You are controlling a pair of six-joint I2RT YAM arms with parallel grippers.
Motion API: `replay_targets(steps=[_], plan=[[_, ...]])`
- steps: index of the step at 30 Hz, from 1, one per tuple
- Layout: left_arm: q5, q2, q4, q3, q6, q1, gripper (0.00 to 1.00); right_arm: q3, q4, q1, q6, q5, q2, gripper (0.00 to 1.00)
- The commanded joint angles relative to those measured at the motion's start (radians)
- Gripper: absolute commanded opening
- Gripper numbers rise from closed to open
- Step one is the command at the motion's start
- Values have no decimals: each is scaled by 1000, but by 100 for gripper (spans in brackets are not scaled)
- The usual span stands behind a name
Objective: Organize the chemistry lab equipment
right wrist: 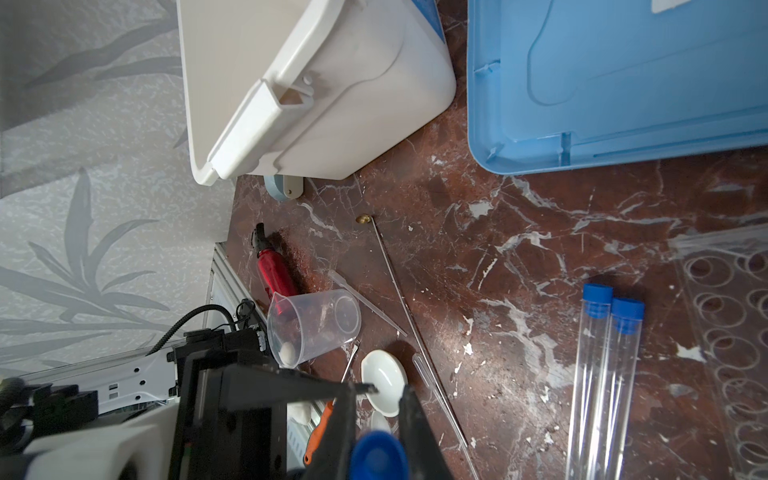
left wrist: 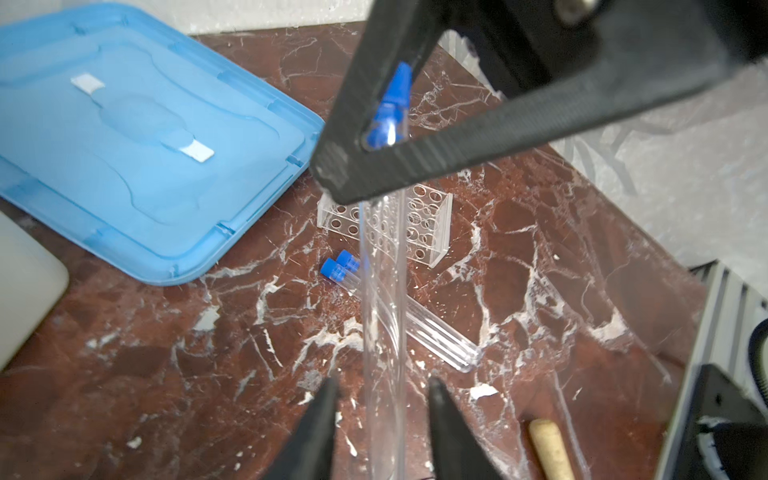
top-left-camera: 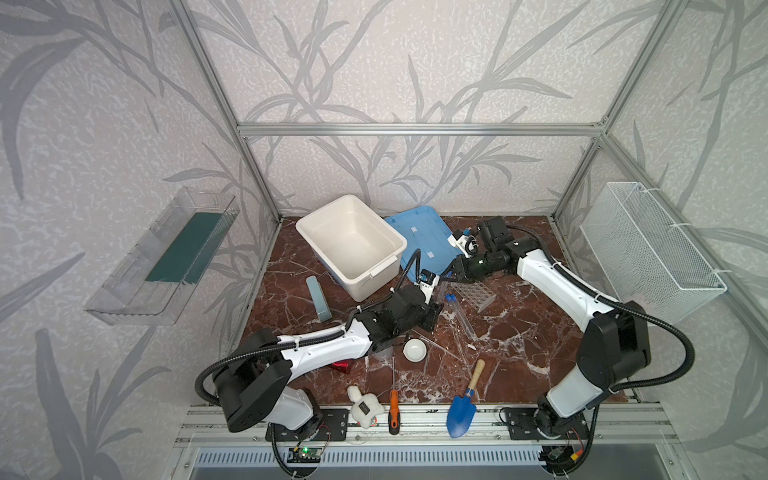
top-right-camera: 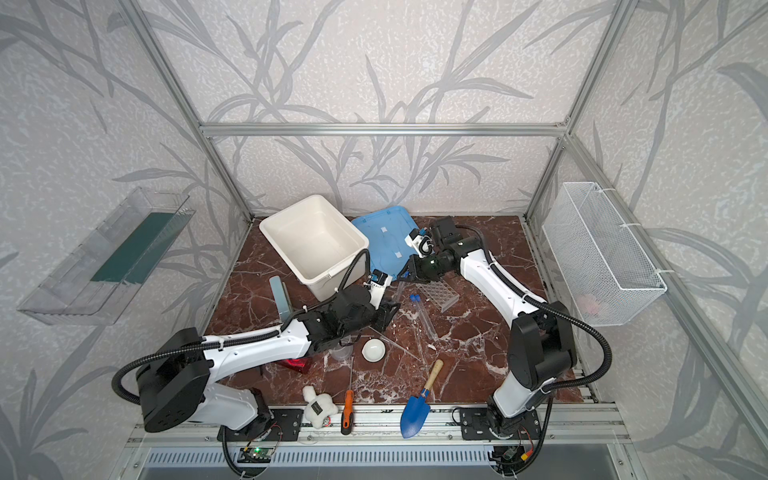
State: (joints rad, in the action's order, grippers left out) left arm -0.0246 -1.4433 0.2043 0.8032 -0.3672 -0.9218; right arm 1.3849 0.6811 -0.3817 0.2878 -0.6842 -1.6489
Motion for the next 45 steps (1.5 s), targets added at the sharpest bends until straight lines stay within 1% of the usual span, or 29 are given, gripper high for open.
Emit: replay_targets(steps=[1, 2, 3, 6, 9, 11, 14, 18, 23, 25, 27, 29, 30, 33, 36, 41, 43, 45], plan=[[-39, 18, 13, 16, -60, -2, 85, 1, 21, 0, -30, 87, 57, 12], [-43, 25, 11, 24, -97, -2, 94, 1, 21, 0, -38, 124, 70, 12], [-48, 33, -3, 37, -144, -2, 99, -2, 15, 0, -46, 164, 88, 12], [-50, 56, -39, 79, -272, -2, 99, -14, -5, 0, -73, 303, 146, 12], [-85, 57, -162, 149, -386, -2, 99, -79, -95, 0, -83, 474, 233, 12], [-80, 41, -230, 201, -410, -2, 99, -137, -185, 0, -92, 555, 281, 12], [-61, 14, -292, 259, -419, -2, 99, -184, -267, 1, -113, 654, 318, 13], [-50, -32, -300, 300, -426, -2, 99, -230, -364, 3, -131, 755, 316, 13], [20, -126, -281, 372, -389, 11, 99, -274, -517, 9, -153, 797, 282, 13], [98, -162, -265, 394, -377, 41, 99, -276, -555, 10, -165, 799, 252, 13], [236, -199, -186, 386, -411, 94, 99, -276, -600, 11, -172, 801, 222, 13], [296, -223, -97, 363, -453, 130, 99, -274, -631, 12, -182, 799, 191, 13], [298, -234, -93, 369, -449, 140, 99, -270, -646, 13, -188, 801, 169, 13], [253, -266, -185, 427, -393, 139, 99, -250, -676, 33, -169, 792, 109, 13], [229, -294, -207, 450, -390, 139, 99, -237, -670, 44, -163, 797, 79, 13], [172, -342, -279, 493, -368, 132, 99, -283, -725, 44, -180, 804, 66, 13], [125, -348, -311, 508, -341, 119, 99, -286, -710, 44, -184, 811, 77, 13], [115, -358, -331, 527, -330, 113, 99, -295, -713, 44, -189, 815, 90, 13]])
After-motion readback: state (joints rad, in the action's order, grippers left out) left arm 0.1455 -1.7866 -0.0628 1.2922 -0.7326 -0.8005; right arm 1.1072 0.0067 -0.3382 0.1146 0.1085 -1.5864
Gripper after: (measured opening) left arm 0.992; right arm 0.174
